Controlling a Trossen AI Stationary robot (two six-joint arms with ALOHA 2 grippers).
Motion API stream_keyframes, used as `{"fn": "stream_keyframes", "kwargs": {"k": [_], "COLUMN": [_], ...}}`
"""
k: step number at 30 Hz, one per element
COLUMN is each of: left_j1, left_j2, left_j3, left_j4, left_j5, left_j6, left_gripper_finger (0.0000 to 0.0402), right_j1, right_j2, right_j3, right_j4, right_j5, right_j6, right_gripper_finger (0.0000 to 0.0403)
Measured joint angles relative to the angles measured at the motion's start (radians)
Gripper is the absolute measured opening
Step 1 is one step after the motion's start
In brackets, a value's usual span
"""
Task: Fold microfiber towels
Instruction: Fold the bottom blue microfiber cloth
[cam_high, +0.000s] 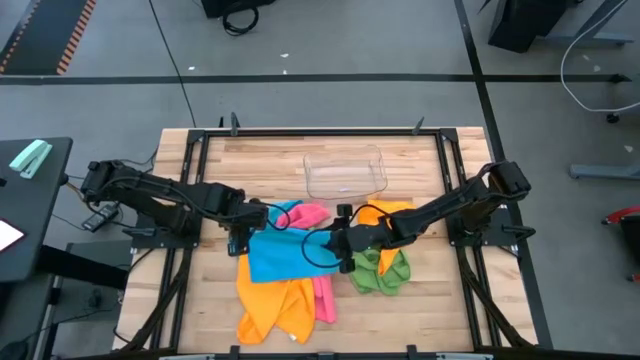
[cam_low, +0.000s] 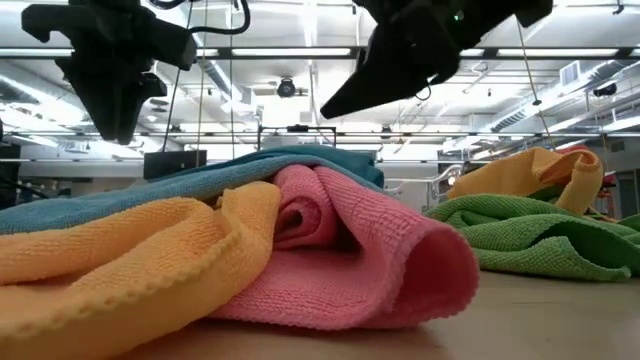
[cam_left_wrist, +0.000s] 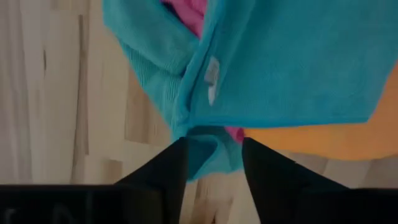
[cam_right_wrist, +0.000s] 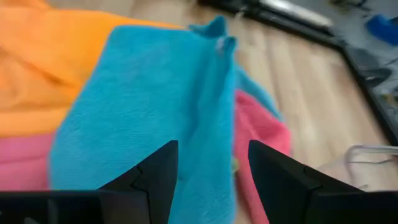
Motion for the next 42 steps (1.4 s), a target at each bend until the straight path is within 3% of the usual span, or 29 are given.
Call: {"fn": "stream_keyframes", "kwargs": {"k": [10, 14, 20, 27, 35, 42], "left_j1": [-0.132, -0.165, -0.224, -0.257, -0.28, -0.292], "left_j2": [0.059, 0.119, 0.21, 0.249, 0.249, 0.243], "left_j3": [-0.064, -0.08, -0.08, -0.08, -0.08, -0.08], "left_j4": [0.406, 0.472, 0.482, 0.473, 0.466, 0.467], "left_j5": [0.026, 0.013, -0.091, -0.144, -0.143, -0.143], "left_j6": [0.06, 0.032, 0.017, -0.021, -0.042, -0.068], "left_gripper_finger": [0.0159, 0.0154, 0.0157, 0.0148, 0.0137, 0.0137], "right_j1": [-0.01, -0.002, 0.01, -0.003, -0.058, -0.125], "right_j2": [0.014, 0.077, 0.172, 0.222, 0.19, 0.113], "right_j3": [-0.004, 0.017, 0.136, 0.183, 0.182, 0.182], "right_j4": [0.027, 0.042, -0.041, -0.153, -0.259, -0.298], "right_j5": [0.012, -0.004, 0.019, 0.148, 0.362, 0.352], "right_j6": [-0.02, 0.002, -0.013, -0.061, -0.12, -0.137], "right_gripper_finger": [0.0204, 0.0204, 0.0204, 0.0204, 0.0204, 0.0204]}}
